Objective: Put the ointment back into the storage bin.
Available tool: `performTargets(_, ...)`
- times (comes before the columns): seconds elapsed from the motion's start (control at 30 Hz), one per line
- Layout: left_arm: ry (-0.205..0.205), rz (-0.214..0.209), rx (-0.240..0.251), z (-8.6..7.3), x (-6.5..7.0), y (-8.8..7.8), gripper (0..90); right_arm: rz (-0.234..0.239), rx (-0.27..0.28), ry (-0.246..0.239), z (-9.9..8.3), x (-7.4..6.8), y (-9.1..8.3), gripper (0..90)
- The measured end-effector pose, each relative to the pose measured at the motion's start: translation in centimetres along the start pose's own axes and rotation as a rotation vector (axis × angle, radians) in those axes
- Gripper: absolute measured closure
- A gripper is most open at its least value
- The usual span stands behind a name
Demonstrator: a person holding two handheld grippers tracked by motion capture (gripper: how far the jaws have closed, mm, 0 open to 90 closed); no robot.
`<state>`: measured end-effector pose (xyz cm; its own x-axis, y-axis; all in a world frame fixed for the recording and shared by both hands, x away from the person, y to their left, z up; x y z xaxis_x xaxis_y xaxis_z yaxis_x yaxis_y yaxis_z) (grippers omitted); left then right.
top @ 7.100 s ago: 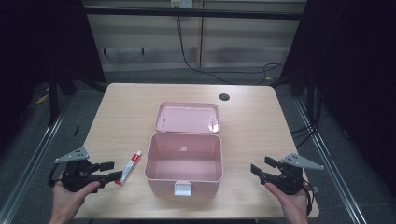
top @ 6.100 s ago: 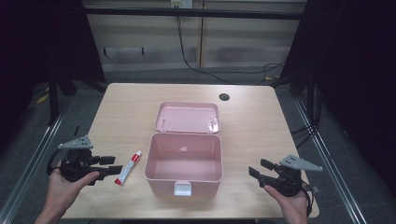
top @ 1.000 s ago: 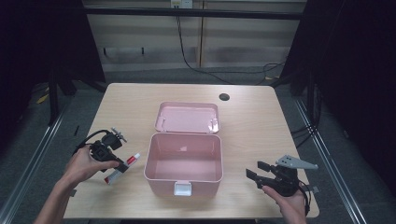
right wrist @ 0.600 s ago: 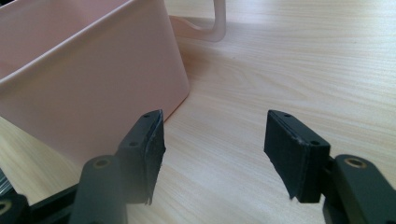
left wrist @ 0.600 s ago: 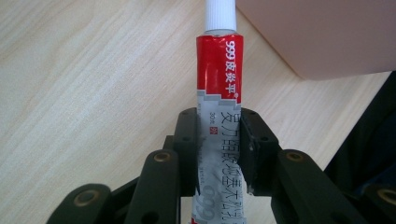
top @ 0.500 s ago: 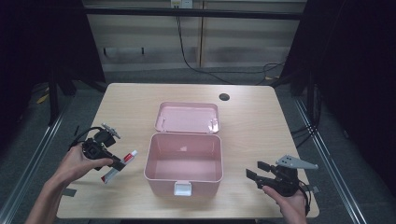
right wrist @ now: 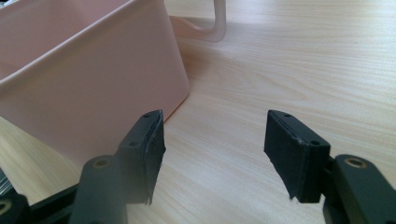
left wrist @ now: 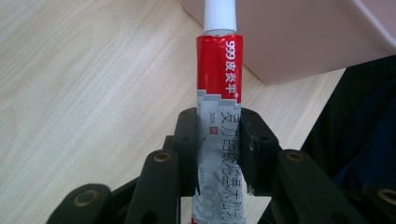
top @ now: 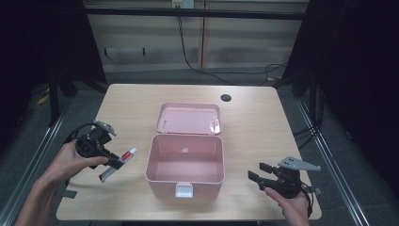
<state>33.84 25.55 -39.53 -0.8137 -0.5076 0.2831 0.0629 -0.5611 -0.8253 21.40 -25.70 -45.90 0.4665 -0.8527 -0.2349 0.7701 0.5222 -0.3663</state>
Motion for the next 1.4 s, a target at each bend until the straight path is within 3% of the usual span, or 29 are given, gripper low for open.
performTargets(0.13, -0.014, -0.019, 0.02, 0.2, 0.1, -0.6, 70.6, 0.001, 0.0, -0.001, 0.0, 0.0, 0.0, 37.9)
performTargets(0.17, 0.001, -0.023, 0.02, 0.3, 0.2, -0.9, 70.6, 0.002, 0.001, -0.001, 0.0, 0.0, 0.0, 37.9)
performTargets(0.43, 0.002, 0.005, 0.047, 1.0, 0.8, -2.0, 70.7, 0.004, 0.004, 0.005, 0.1, 0.0, 0.0, 28.8)
performTargets(0.7, 0.054, -0.01, 0.033, 2.4, 2.1, -2.9, 70.6, 0.001, 0.009, 0.013, 0.2, 0.1, 0.0, 16.8)
performTargets(1.13, 0.096, -0.022, 0.016, 4.3, 3.3, -3.7, 70.6, 0.015, 0.006, 0.014, 0.3, 0.1, 0.0, 16.0)
performTargets(1.27, 0.111, 0.018, 0.025, 4.9, 3.9, -3.5, 70.6, 0.009, 0.007, 0.017, 0.3, 0.2, -0.1, 16.0)
performTargets(1.4, 0.127, 0.015, 0.022, 5.5, 4.3, -3.1, 70.6, 0.007, 0.006, 0.017, 0.3, 0.2, -0.1, 16.1)
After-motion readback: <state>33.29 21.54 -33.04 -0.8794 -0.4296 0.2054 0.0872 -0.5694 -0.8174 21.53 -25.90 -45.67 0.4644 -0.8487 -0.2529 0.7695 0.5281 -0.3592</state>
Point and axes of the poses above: each handheld gripper's, and its own axes: y roughly forward along the jaws, z roughly out of its top, x roughly to its right, the point moved 2 cm from there along y, roughly forward along the jaws, and after that the axes turned 10 degrees about x, right-handed, at the moved point
